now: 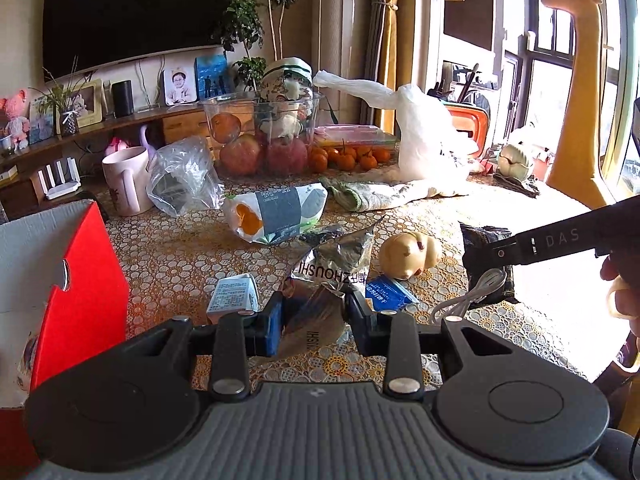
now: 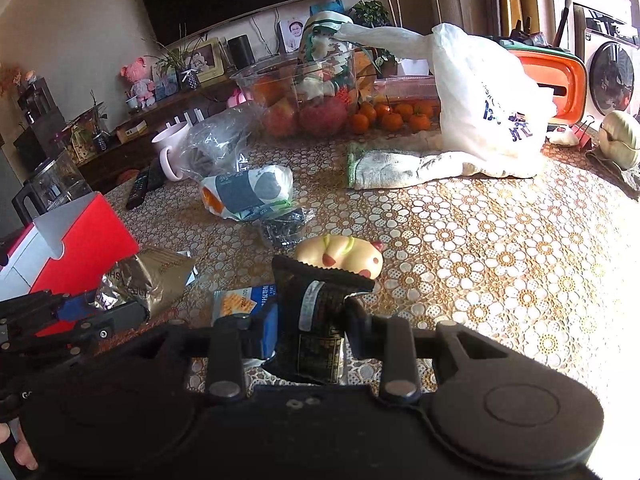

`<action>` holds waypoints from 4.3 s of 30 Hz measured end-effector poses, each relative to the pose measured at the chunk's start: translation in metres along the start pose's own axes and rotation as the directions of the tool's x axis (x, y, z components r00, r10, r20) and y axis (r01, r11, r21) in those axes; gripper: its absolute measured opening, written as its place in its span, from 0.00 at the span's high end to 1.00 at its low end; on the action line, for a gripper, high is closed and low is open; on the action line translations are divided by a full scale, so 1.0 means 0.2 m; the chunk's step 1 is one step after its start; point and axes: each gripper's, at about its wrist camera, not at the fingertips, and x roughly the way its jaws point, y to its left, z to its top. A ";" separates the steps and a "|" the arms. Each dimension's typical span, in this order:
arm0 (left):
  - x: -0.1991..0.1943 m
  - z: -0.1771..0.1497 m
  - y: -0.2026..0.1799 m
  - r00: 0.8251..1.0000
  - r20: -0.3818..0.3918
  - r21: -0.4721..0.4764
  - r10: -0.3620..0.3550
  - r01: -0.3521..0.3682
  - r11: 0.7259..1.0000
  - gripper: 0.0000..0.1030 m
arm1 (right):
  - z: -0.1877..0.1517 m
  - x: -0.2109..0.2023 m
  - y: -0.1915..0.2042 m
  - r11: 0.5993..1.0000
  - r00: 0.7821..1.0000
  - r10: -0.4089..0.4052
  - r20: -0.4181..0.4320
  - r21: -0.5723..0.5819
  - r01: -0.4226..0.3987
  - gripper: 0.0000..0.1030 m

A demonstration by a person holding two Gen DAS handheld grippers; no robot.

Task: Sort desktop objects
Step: 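Lift and carry the foil bag and black packet with both tools to the red box, then lower both packets into the red box and open both tools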

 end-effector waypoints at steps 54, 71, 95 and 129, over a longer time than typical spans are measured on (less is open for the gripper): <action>-0.65 0.12 0.64 0.994 -0.012 -0.439 -0.107 0.090 0.894 0.68 | 0.19 -0.27 0.70 0.901 0.972 0.198 -0.122 -0.368 -0.230 0.68; -0.96 -0.03 1.15 0.994 -0.052 -0.465 0.094 -0.107 0.879 0.68 | 0.27 -0.09 1.43 0.787 0.927 0.308 -0.216 -0.489 -0.375 0.68; -0.63 0.02 1.55 0.962 -0.139 -0.389 0.237 -0.273 0.880 0.68 | 0.23 0.47 1.80 0.749 0.936 0.218 -0.277 -0.567 -0.342 0.68; -0.27 -0.09 1.49 0.926 -0.302 -0.325 0.225 -0.322 0.889 0.67 | 0.09 0.69 1.78 0.722 0.920 0.157 -0.360 -0.594 -0.356 0.52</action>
